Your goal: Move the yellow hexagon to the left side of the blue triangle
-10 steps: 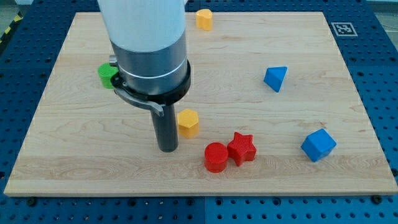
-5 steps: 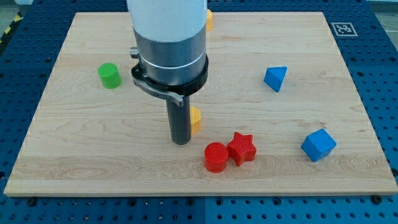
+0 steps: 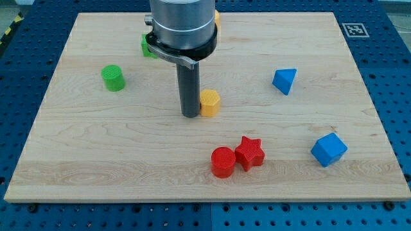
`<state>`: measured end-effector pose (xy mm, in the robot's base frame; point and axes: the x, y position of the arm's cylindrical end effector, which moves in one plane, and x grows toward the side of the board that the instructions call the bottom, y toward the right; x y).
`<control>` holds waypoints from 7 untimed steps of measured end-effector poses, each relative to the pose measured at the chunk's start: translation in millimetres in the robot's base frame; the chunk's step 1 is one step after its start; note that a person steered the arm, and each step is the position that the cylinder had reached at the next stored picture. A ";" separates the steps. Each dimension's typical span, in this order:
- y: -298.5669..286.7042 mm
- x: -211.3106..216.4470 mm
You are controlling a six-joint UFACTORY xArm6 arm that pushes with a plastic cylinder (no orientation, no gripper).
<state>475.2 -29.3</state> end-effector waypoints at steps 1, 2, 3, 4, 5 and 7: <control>5.2 6.3; 6.1 23.6; 23.4 11.7; 45.6 3.2; 52.0 -12.4; 52.8 -60.3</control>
